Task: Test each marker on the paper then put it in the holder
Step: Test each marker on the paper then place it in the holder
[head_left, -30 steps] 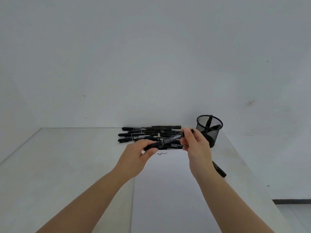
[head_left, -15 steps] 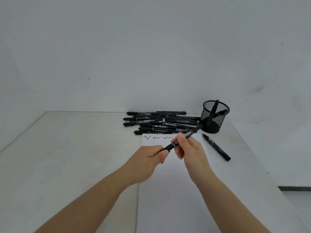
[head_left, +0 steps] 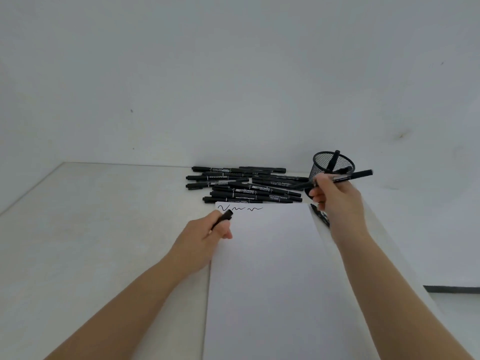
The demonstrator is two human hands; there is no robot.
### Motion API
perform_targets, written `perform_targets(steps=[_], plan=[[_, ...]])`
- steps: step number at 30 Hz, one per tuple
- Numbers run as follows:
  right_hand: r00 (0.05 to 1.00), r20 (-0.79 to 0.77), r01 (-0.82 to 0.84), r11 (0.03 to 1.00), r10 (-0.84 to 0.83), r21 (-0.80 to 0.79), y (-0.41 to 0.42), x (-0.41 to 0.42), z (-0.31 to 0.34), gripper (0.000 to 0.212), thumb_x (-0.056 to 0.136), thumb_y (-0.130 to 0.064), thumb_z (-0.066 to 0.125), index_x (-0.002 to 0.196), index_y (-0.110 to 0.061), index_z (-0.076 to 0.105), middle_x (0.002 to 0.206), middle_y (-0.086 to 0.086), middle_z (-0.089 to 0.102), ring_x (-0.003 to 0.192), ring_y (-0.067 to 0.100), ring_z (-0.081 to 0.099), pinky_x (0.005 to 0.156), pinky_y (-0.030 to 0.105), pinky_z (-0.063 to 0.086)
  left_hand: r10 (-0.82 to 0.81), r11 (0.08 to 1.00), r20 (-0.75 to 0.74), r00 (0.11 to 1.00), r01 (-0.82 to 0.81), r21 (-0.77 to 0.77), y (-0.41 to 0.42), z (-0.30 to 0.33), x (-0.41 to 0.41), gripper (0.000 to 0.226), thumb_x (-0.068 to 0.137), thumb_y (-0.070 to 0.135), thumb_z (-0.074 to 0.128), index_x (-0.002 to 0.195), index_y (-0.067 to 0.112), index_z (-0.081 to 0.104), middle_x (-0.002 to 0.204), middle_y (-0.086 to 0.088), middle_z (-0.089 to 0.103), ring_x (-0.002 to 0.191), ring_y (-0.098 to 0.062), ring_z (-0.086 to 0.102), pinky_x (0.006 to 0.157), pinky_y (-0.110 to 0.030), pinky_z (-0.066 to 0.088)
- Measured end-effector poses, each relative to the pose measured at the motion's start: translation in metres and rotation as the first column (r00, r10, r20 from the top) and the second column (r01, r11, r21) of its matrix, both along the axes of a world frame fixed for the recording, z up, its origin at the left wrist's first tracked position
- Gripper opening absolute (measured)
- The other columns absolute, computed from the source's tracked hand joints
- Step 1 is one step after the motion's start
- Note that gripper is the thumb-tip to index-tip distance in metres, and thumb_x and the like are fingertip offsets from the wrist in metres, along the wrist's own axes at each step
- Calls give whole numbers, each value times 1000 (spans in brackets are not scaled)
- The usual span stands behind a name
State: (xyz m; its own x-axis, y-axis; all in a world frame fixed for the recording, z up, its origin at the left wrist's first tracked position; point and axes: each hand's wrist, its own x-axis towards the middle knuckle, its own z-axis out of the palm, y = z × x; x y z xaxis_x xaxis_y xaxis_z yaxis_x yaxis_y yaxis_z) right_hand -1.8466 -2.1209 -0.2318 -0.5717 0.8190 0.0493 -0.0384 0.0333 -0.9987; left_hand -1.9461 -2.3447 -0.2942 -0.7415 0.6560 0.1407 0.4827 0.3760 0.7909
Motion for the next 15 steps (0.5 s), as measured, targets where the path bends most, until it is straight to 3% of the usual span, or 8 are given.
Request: perform_targets(steps=[3,7,13,15], plan=[[990,83,-122,991,118,47,-21,-17,-18,12,84,-21,61,71,-19,62,53,-5,64,48,3,53,51,22,39,-45,978,-247,968,-7,-206,-1,-13,-2,23,95,40,40,89,22,52,82,3,54,75,-12,50,67,-28,39],[915,194,-369,928,353,50,-52,-43,-36,18,86,-22,57,68,-22,63,57,-7,69,51,0,58,51,21,41,-65,984,-237,969,22,-177,-5,-17,-1,32,94,44,37,99,19,56,86,6,55,84,-8,46,75,-26,38],[961,147,-254,959,235,122,-56,-48,-63,20,86,-12,54,68,-22,56,61,-2,66,57,6,58,59,21,42,-84,983,-211,974,47,-178,-8,-17,-1,38,89,47,35,104,20,57,91,5,58,89,-9,47,79,-27,38],[952,149,-289,945,267,153,-56,-47,-67,16,85,-12,54,72,-22,54,61,-4,68,58,3,58,59,20,44,-77,983,-209,975,39,-179,-6,-16,-1,40,87,48,33,103,20,57,89,5,57,86,-8,46,77,-27,38]])
